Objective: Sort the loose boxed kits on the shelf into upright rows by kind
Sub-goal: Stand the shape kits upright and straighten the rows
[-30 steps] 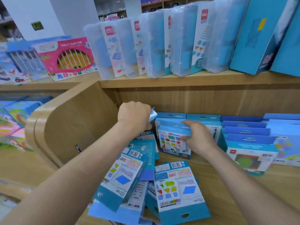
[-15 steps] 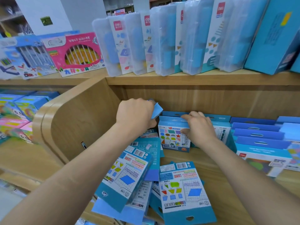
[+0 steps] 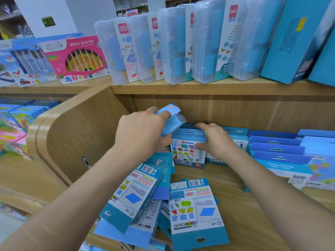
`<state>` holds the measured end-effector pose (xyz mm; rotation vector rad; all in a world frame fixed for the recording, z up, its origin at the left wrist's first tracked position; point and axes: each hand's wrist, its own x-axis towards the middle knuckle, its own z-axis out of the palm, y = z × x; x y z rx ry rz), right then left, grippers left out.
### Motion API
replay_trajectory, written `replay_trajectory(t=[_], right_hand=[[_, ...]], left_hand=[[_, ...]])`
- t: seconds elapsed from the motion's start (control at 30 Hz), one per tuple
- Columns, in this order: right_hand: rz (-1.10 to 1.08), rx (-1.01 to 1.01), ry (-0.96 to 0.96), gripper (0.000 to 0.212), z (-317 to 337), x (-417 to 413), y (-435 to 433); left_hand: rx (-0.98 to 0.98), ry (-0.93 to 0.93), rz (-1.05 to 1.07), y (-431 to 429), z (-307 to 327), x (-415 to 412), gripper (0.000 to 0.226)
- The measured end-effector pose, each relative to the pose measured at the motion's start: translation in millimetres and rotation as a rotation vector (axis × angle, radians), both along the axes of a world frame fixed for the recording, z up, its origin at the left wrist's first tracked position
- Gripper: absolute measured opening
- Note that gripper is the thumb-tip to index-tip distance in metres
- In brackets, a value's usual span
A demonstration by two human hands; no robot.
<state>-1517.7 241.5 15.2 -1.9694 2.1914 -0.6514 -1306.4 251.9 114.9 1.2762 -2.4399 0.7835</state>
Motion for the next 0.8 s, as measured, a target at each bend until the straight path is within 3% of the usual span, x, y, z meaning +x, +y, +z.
replay_trajectory(t=[0.1,0.2,0.3,0.4,0.47,0.57,0.73,0.8], right_hand=[[-0.123,-0.158,-0.316,0.056,17,-12,15],[-0.093,-0.190,-1.029,0.027,34,-22,46],[0.026,0.043,-1.362,0.056,41,-26,78],[0.040,0.144,-1.342,0.063,31,-24,94],[-0.005,0.148,-1.244,0.046,13,-17,102],[-0.073,0.192,-1.272,0.026,-23,-9,113],[-0.097,0.131,-1.374,0.032,-49,-5,122],[-0.076,0.137,-1.341,0.034,-49,-5,122]], left_hand=[[-0.036,0.033,-0.062,17,0,4,0.041],[-0.037,0.062,-0.182,35,-2,7,0.038],[-0.035,0.033,-0.286,55,-13,1,0.030],[-0.090,-0.018,-0.462,72,-41,-8,0.022],[-0.113,-0.037,-0.581,78,-65,-7,0.020],[-0.067,-0.101,-0.679,81,-96,3,0.027],[0.272,-0.250,-0.691,80,-114,19,0.049],[0.443,-0.246,-0.645,77,-111,25,0.071]])
